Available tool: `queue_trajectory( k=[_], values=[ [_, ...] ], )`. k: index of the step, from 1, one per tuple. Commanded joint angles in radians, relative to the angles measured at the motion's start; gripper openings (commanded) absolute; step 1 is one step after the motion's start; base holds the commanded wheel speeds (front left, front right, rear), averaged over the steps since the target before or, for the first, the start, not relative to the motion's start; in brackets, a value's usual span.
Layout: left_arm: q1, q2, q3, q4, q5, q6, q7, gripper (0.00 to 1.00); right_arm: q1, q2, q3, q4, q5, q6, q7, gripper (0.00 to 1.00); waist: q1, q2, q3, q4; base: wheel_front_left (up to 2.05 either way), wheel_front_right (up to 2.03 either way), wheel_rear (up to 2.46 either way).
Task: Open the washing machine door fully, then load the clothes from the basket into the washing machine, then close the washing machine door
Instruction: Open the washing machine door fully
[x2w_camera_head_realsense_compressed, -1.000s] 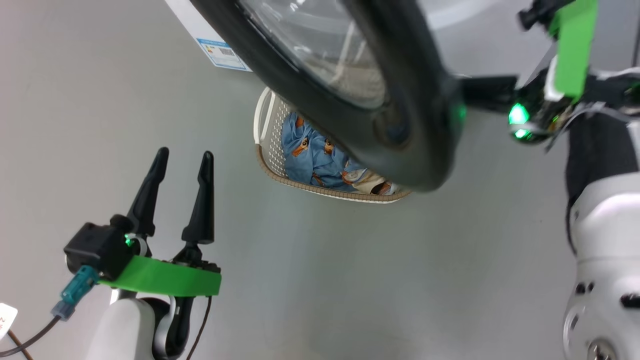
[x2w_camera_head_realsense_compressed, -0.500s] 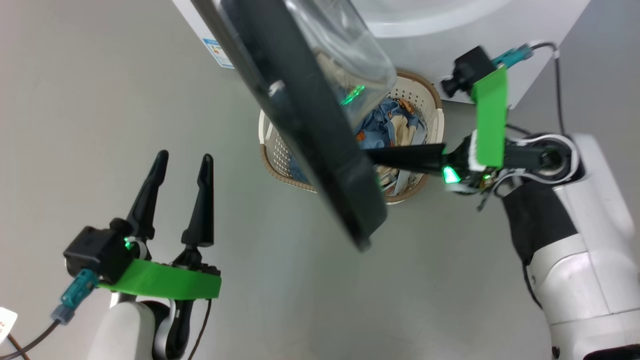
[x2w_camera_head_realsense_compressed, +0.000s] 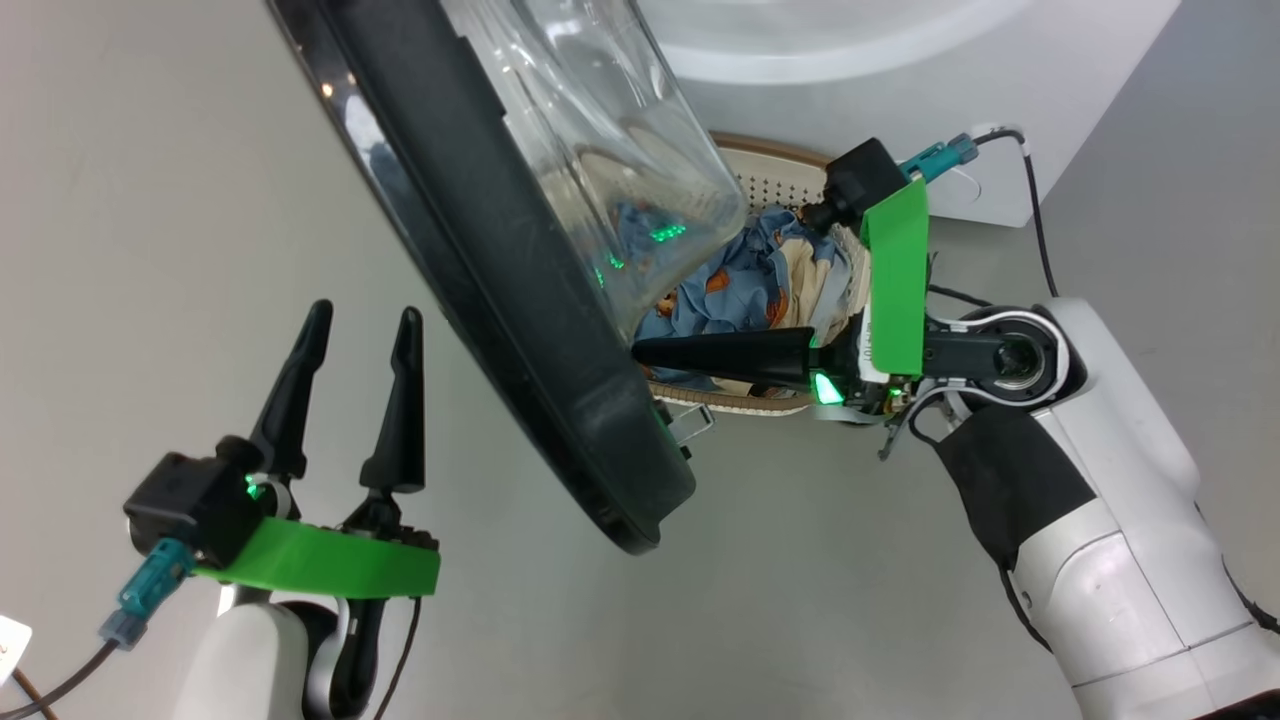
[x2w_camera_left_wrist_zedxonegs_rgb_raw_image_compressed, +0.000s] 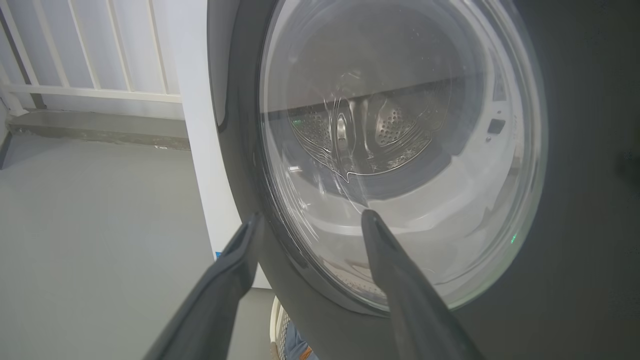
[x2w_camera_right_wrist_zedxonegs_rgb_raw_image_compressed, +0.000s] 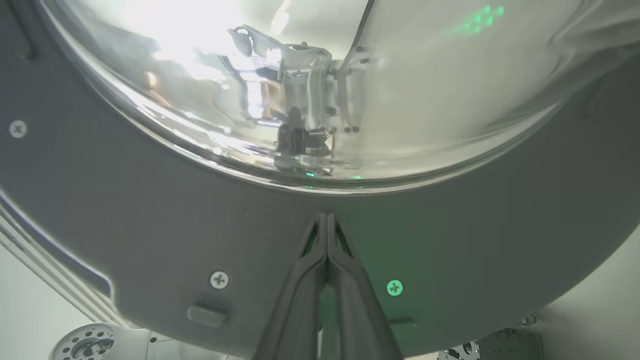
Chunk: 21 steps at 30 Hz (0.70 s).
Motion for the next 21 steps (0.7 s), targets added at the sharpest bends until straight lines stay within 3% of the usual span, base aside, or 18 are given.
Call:
queue_trajectory(
  k=[1,21],
  values=[
    [0.007,0.027,0.038,-0.023,0.011,-0.002,-0.006,1.0,0.019,0.036,0.028,-0.022,0.021,0.003,-0.013,0.0,0.0,0.0,-0.003,-0.002,0.0,0.0,0.0],
    [0.035,0.027,0.03,-0.014,0.035,-0.002,-0.006,1.0,0.067,0.02,0.043,-0.003,0.089,0.003,-0.097,0.0,0.0,0.0,-0.085,-0.024,0.0,0.0,0.0]
  ],
)
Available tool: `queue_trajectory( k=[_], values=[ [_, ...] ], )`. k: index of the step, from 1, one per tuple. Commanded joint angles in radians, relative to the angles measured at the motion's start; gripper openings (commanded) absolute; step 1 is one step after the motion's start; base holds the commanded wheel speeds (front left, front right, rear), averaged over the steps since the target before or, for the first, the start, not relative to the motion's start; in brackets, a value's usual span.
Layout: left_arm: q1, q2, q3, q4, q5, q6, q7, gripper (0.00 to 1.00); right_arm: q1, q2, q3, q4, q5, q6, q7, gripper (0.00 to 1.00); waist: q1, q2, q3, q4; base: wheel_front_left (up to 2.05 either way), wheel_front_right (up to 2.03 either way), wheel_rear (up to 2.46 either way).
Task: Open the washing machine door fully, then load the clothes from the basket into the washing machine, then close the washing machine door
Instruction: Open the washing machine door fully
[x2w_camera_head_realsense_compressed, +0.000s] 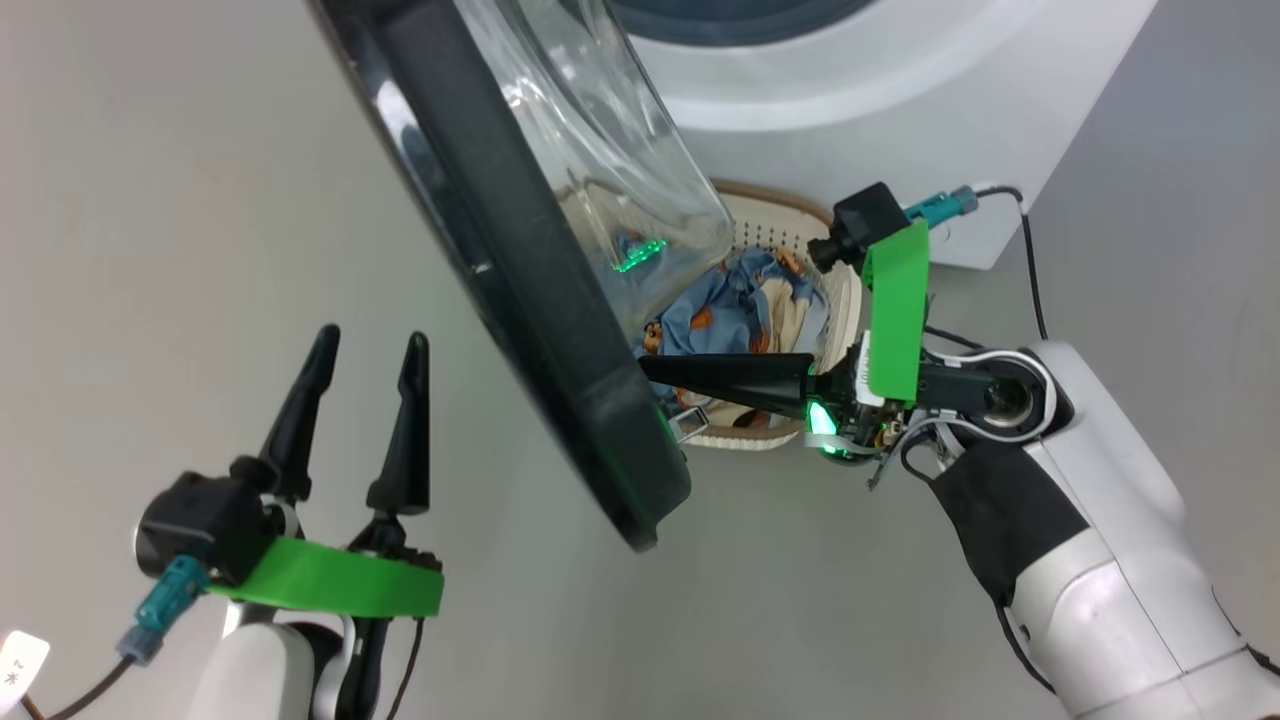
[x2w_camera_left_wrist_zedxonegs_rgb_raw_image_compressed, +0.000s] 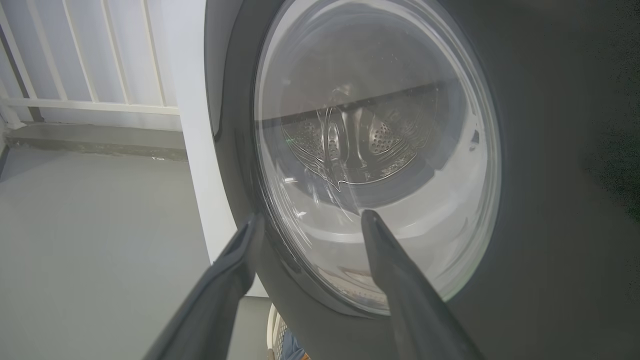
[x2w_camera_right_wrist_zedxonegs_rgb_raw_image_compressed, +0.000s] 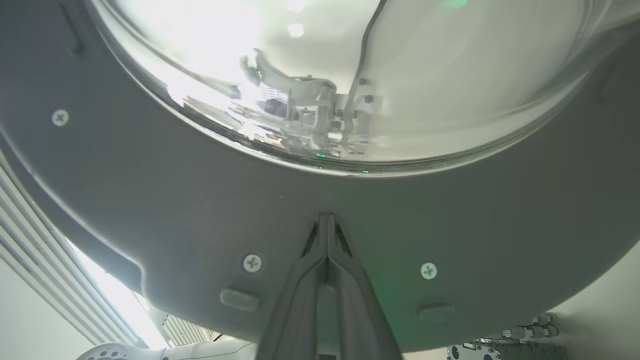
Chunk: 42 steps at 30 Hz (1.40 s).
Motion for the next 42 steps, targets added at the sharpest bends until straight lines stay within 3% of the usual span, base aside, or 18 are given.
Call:
queue_trajectory(
  k=[1,21,22,24,25,26,32,37,38,42],
  values=[
    [0.014,0.027,0.033,-0.016,0.012,-0.002,-0.006,1.0,0.029,0.022,0.006,-0.037,0.024,0.003,-0.019,0.0,0.0,0.0,-0.029,-0.008,0.0,0.0,0.0],
    [0.136,0.087,0.059,-0.026,0.029,-0.002,-0.006,1.0,0.275,-0.072,-0.031,-0.229,0.143,0.003,-0.229,0.0,0.0,0.0,-0.214,-0.147,0.0,0.0,0.0],
    [0.141,0.089,0.062,-0.029,0.028,-0.002,-0.006,1.0,0.283,-0.078,-0.031,-0.239,0.144,0.003,-0.246,0.1,0.0,0.0,-0.217,-0.156,0.0,0.0,0.0],
    [0.148,0.093,0.065,-0.032,0.026,-0.002,-0.006,1.0,0.297,-0.089,-0.035,-0.26,0.144,0.003,-0.285,0.48,0.0,0.0,-0.223,-0.172,0.0,0.0,0.0],
    [0.151,0.093,0.066,-0.034,0.027,-0.002,-0.006,1.0,0.302,-0.094,-0.036,-0.269,0.141,0.003,-0.306,0.83,0.0,0.0,-0.226,-0.18,0.0,0.0,0.0],
    [0.154,0.093,0.067,-0.035,0.027,-0.002,-0.006,1.0,0.306,-0.099,-0.037,-0.278,0.134,0.003,-0.328,1.0,0.0,0.0,-0.229,-0.188,0.0,0.0,0.0],
    [0.159,0.089,0.08,-0.039,0.032,-0.002,-0.006,1.0,0.297,-0.14,-0.051,-0.333,-0.032,0.003,-0.533,1.0,0.0,0.0,-0.224,-0.218,0.0,0.0,0.0],
    [0.15,0.083,0.081,-0.041,0.034,-0.002,-0.006,1.0,0.275,-0.177,-0.049,-0.375,-0.323,0.003,-0.783,1.0,0.0,0.0,-0.212,-0.225,0.0,0.0,0.0],
    [0.148,0.083,0.083,-0.039,0.033,-0.002,-0.006,1.0,0.275,-0.186,-0.04,-0.375,-0.427,0.003,-0.875,1.0,0.0,0.0,-0.211,-0.225,0.0,0.0,0.0],
    [0.151,0.084,0.089,-0.038,0.033,-0.002,-0.006,1.0,0.279,-0.207,-0.017,-0.361,-0.602,0.003,-1.026,1.0,0.0,0.0,-0.212,-0.226,0.0,0.0,0.0]
  ],
)
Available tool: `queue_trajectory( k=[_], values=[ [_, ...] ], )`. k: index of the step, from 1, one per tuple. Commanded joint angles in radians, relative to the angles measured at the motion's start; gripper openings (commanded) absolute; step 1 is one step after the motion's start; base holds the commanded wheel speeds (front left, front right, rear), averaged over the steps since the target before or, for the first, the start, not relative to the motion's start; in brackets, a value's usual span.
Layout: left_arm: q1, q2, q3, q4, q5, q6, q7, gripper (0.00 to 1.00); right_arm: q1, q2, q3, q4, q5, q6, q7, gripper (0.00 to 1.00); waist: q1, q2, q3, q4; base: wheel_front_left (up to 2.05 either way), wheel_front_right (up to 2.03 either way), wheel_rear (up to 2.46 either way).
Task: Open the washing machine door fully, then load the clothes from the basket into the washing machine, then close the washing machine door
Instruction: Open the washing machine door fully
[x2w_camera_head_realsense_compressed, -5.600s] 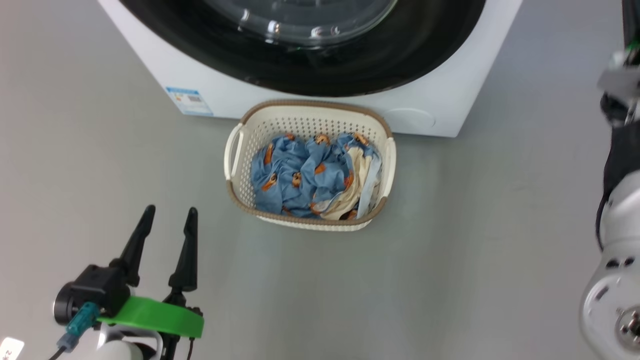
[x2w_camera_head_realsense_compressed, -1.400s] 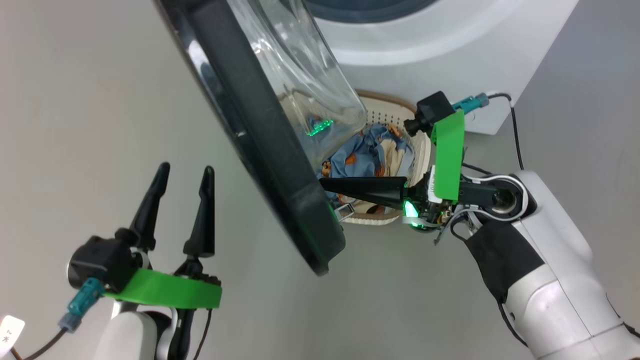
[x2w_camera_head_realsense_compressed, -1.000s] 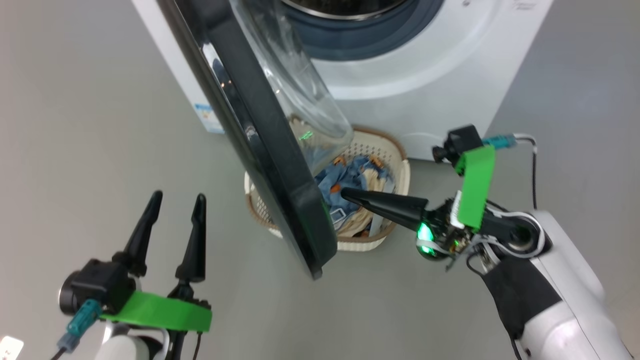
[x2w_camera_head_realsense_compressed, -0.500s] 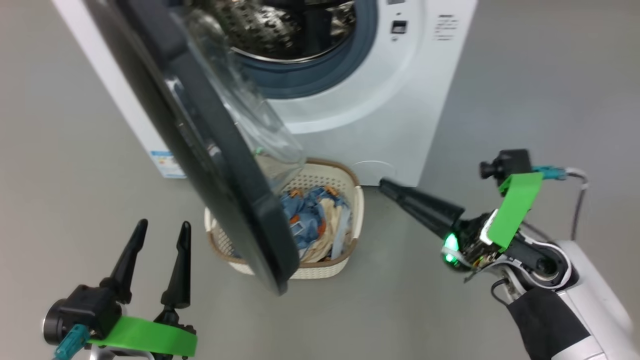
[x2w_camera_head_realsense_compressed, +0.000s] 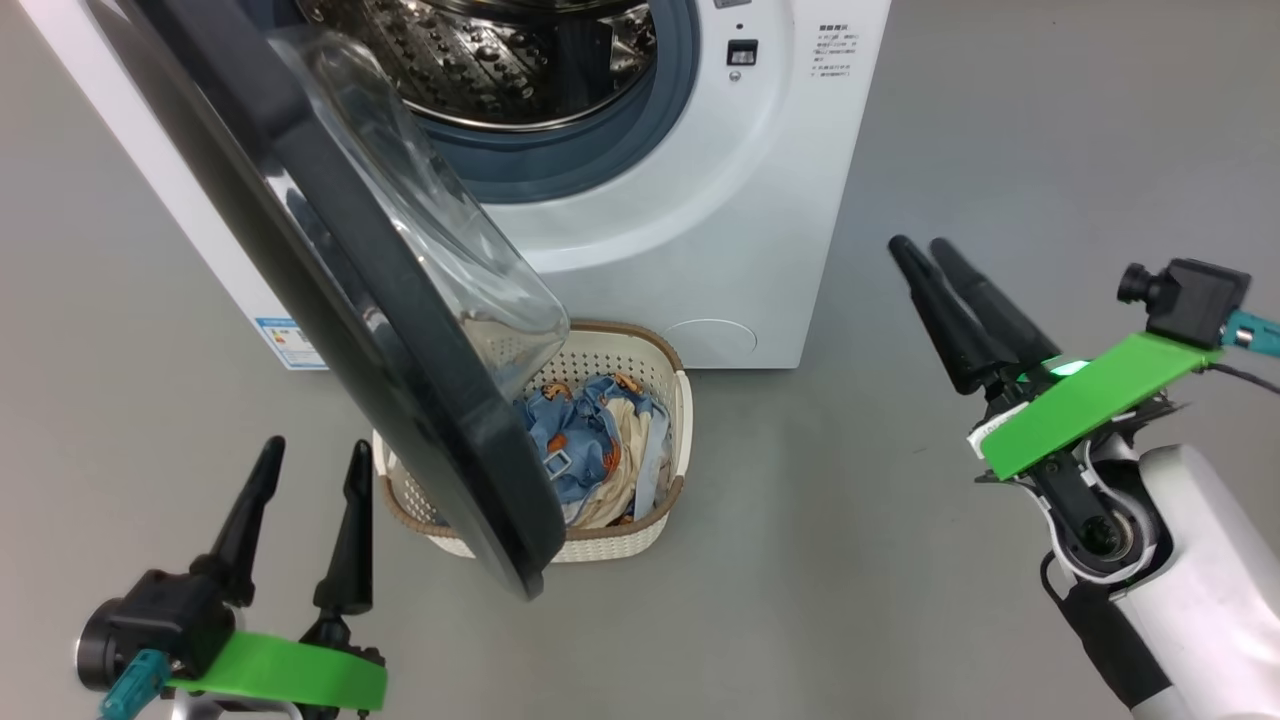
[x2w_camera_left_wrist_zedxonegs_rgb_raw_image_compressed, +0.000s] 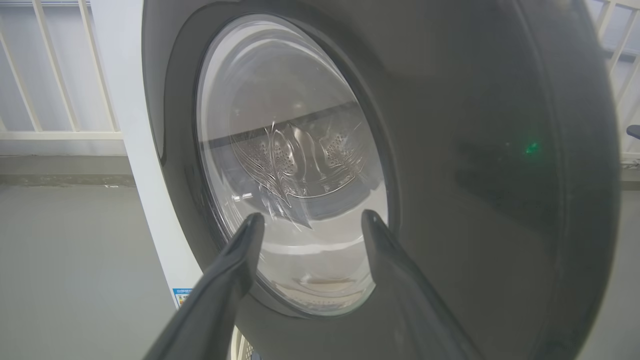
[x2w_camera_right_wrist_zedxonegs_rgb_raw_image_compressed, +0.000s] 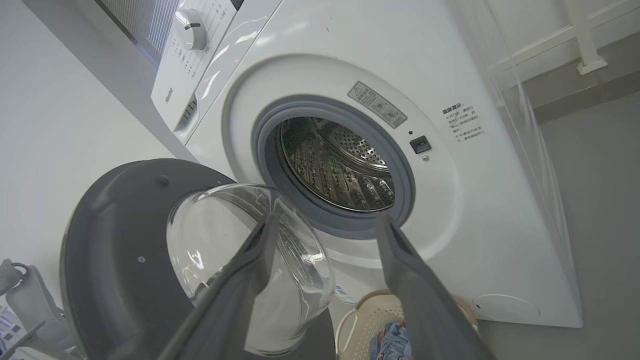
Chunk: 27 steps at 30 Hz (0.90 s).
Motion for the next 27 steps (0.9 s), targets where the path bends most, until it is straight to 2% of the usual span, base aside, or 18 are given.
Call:
queue_trajectory(
  k=[1,3,7,11,21,27],
  values=[
    [-0.015,0.016,0.039,-0.025,0.008,-0.002,-0.006,1.0,-0.02,-0.016,0.026,-0.02,-0.064,0.003,-0.048,1.0,0.0,0.0,-0.001,0.0,0.0,0.0,0.0],
    [-0.014,0.016,0.041,-0.025,0.008,-0.002,-0.006,1.0,-0.017,-0.022,0.036,-0.016,-0.103,0.003,-0.075,1.0,0.0,0.0,-0.002,0.0,0.0,0.0,0.0],
    [-0.007,0.017,0.049,-0.028,0.01,-0.002,-0.006,1.0,-0.001,-0.042,0.043,0.006,-0.268,0.003,-0.19,1.0,0.0,0.0,-0.006,-0.005,0.0,0.0,0.0],
    [-0.001,0.018,0.065,-0.034,0.012,-0.002,-0.006,1.0,0.028,-0.025,0.01,0.019,-0.425,0.003,-0.259,1.0,0.0,0.0,-0.007,-0.022,0.0,0.0,0.0],
    [0.015,0.005,0.099,-0.039,0.029,-0.002,-0.006,1.0,0.199,0.037,-0.103,-0.078,-0.738,0.003,-0.293,1.0,0.0,0.0,-0.025,-0.06,0.0,0.0,0.0],
    [0.054,-0.005,0.137,-0.05,0.044,-0.002,-0.006,1.0,0.319,0.101,-0.163,-0.165,-0.819,0.003,-0.293,1.0,0.0,0.0,-0.037,-0.075,0.0,0.0,0.0]
  ],
)
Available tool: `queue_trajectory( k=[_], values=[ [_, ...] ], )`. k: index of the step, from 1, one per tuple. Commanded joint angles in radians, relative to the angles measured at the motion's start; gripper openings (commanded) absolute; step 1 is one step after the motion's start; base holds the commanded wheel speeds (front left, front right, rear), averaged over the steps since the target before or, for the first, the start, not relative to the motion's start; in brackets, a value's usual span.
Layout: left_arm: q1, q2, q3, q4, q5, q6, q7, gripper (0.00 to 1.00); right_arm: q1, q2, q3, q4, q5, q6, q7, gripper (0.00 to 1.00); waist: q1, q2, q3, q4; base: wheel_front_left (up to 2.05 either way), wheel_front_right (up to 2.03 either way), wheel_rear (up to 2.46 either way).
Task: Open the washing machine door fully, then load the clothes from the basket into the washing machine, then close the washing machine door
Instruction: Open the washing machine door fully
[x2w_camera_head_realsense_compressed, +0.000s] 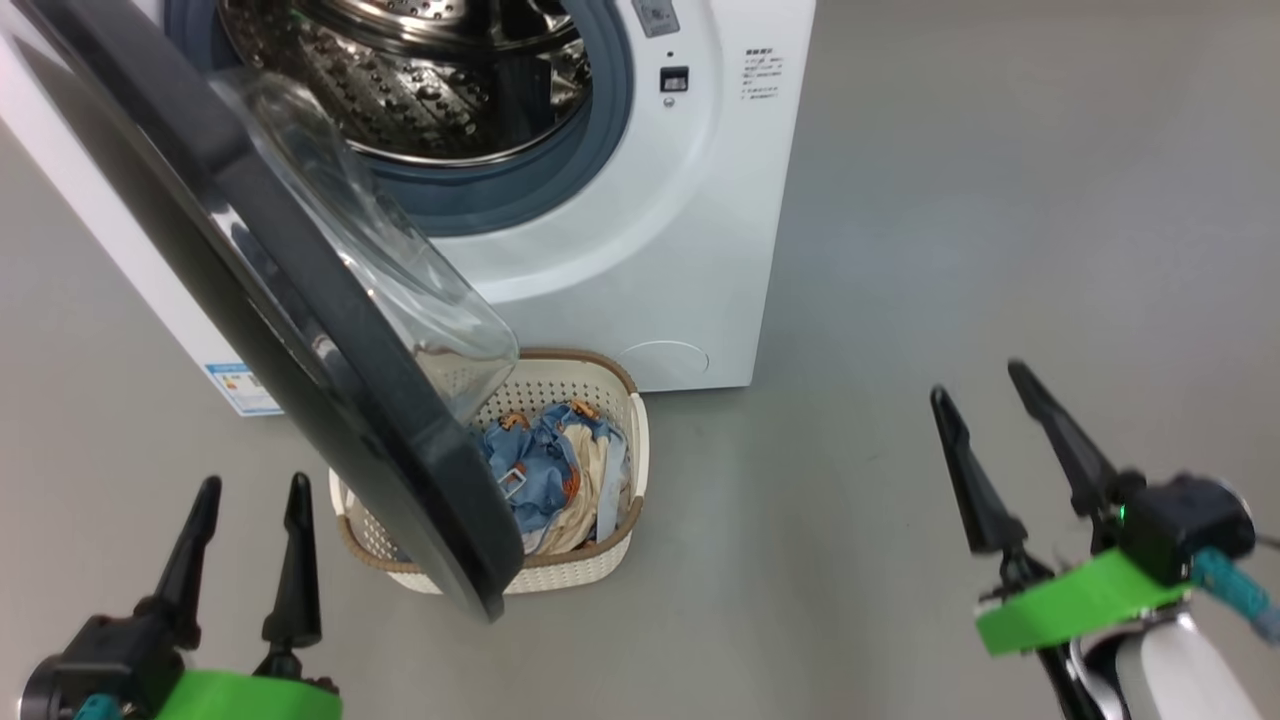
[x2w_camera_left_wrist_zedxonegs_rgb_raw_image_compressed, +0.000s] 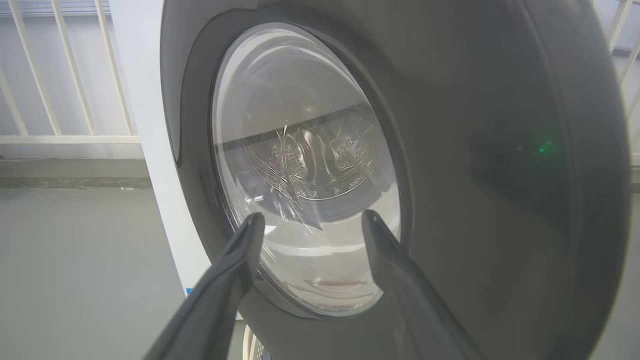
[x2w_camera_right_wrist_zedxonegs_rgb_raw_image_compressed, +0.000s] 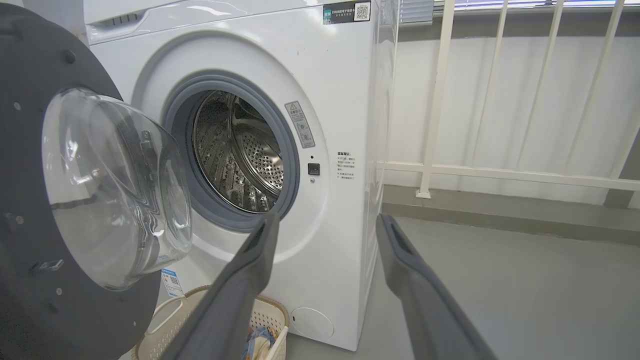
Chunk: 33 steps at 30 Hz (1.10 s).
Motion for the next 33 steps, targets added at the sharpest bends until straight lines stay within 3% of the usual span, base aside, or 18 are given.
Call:
queue_trajectory(
  k=[1,13,33],
  values=[
    [-0.001,0.008,0.047,-0.035,0.009,-0.002,-0.006,1.0,0.027,0.005,0.006,-0.042,-0.022,0.003,-0.012,1.0,0.0,0.0,-0.007,-0.005,0.0,0.0,0.0],
    [0.043,-0.009,0.051,-0.054,0.017,-0.002,-0.006,1.0,0.186,0.07,-0.078,-0.098,-0.13,0.003,-0.012,1.0,0.0,0.0,-0.024,0.0,0.0,0.0,0.0],
    [0.066,-0.021,0.041,-0.051,0.03,-0.002,-0.006,1.0,0.213,0.097,-0.116,-0.053,-0.162,0.003,-0.012,1.0,0.0,0.0,-0.023,0.002,0.0,0.0,0.0]
  ],
)
